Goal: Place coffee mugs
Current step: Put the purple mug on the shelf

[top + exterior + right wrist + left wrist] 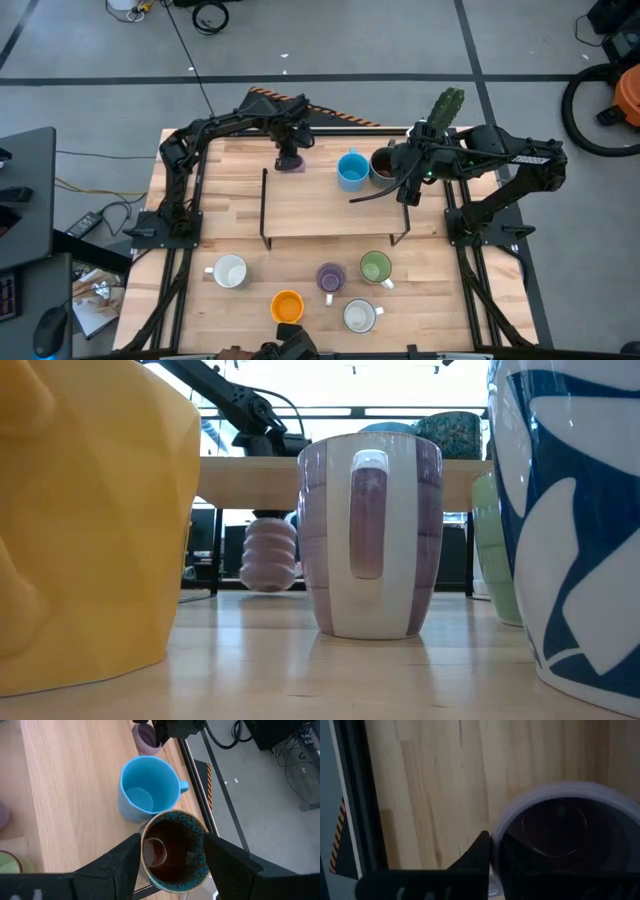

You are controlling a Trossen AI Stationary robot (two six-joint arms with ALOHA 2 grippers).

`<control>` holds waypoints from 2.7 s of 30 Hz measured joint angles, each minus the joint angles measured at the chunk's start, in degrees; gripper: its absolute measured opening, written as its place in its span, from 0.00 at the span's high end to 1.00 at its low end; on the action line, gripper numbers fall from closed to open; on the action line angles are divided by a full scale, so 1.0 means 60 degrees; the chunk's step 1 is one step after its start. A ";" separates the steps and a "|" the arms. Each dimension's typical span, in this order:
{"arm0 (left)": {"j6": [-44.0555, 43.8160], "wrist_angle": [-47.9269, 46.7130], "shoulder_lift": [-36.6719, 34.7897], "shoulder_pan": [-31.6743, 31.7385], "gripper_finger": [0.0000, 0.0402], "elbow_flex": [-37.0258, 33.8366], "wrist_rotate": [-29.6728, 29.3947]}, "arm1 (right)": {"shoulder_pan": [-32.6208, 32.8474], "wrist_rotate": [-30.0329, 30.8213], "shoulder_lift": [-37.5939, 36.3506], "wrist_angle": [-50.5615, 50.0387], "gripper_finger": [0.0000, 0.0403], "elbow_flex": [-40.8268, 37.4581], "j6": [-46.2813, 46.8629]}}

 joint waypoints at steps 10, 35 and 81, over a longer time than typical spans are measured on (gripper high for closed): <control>-0.0015 0.0025 -0.0250 -0.0004 0.94 0.0018 -0.0395 | 0.0000 0.0003 0.0000 0.0000 0.45 0.0000 -0.0009; 0.0357 -0.0121 -0.0616 -0.0099 0.94 0.1529 -0.1730 | 0.0002 -0.0055 0.0000 0.0087 0.45 0.0000 -0.0011; -0.2469 -0.3545 -0.0529 -0.3545 0.94 0.5609 -0.2225 | 0.0004 -0.0058 -0.1745 0.0015 0.45 0.0004 0.0933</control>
